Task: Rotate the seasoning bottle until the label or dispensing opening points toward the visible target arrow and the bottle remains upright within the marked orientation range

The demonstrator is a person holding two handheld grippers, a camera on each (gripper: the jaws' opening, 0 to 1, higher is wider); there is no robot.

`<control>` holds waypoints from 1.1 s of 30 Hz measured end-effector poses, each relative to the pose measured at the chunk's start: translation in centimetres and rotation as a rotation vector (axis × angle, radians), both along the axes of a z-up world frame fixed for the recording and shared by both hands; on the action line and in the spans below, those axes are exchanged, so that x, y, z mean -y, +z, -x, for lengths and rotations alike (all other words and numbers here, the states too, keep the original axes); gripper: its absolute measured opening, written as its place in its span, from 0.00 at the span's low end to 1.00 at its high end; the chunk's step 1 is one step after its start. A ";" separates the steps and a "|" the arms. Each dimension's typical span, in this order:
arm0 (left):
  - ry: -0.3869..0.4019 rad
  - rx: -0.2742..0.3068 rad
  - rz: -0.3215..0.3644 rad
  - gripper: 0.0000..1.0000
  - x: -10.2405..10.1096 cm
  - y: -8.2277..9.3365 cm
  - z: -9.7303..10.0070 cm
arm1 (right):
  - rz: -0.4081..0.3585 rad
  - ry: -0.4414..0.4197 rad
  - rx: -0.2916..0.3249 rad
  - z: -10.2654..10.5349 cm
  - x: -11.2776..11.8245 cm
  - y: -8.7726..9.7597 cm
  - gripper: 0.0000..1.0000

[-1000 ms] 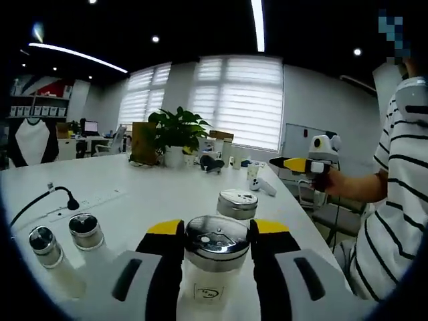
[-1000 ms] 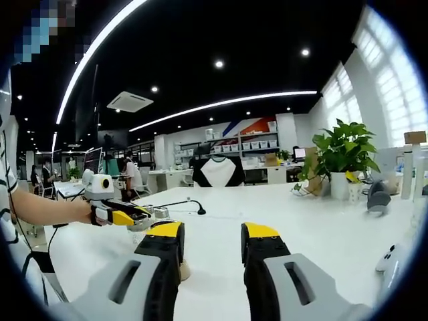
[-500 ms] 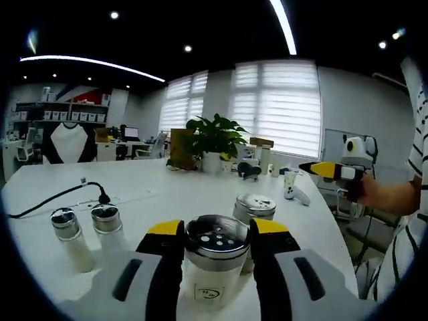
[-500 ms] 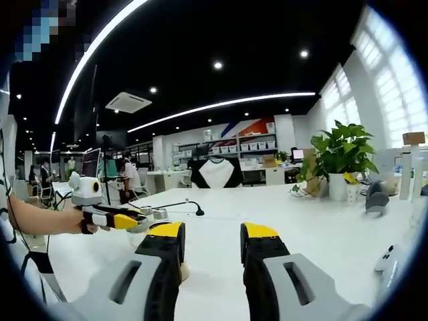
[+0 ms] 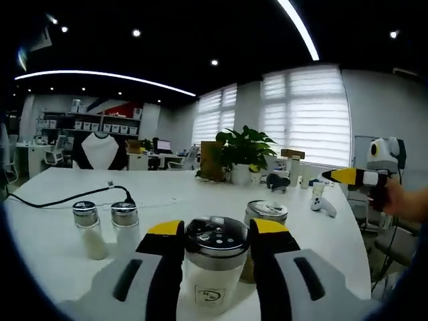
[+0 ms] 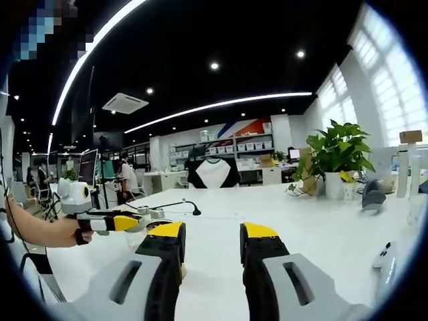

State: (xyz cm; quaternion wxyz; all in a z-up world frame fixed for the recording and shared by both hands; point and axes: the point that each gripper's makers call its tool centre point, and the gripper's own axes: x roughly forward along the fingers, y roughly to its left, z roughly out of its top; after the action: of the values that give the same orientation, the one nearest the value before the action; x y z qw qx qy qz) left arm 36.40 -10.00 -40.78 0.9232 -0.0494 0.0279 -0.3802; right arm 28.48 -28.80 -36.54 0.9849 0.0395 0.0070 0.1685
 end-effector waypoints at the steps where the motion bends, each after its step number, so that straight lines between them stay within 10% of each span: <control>1: 0.001 0.002 0.004 0.41 0.0 0.0 -0.1 | -0.001 -0.001 0.001 0.0 0.0 0.0 0.31; 9: -0.127 0.085 -0.064 0.52 0.1 1.4 0.5 | -0.004 0.000 -0.002 0.2 0.0 -0.1 0.32; 21: -0.344 -0.075 0.009 0.64 0.1 -0.2 -0.8 | 0.001 0.015 -0.005 0.2 -0.2 -0.1 0.32; 33: -0.455 -0.084 -0.022 0.46 1.9 -1.2 0.1 | 0.014 0.009 -0.010 0.1 -0.2 0.0 0.32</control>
State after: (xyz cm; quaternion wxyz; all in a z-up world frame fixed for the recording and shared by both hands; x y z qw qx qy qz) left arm 36.34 -11.92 -41.98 0.8121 -0.0477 0.0808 -0.5759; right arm 28.37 -28.59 -36.54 0.9843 0.0336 0.0134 0.1725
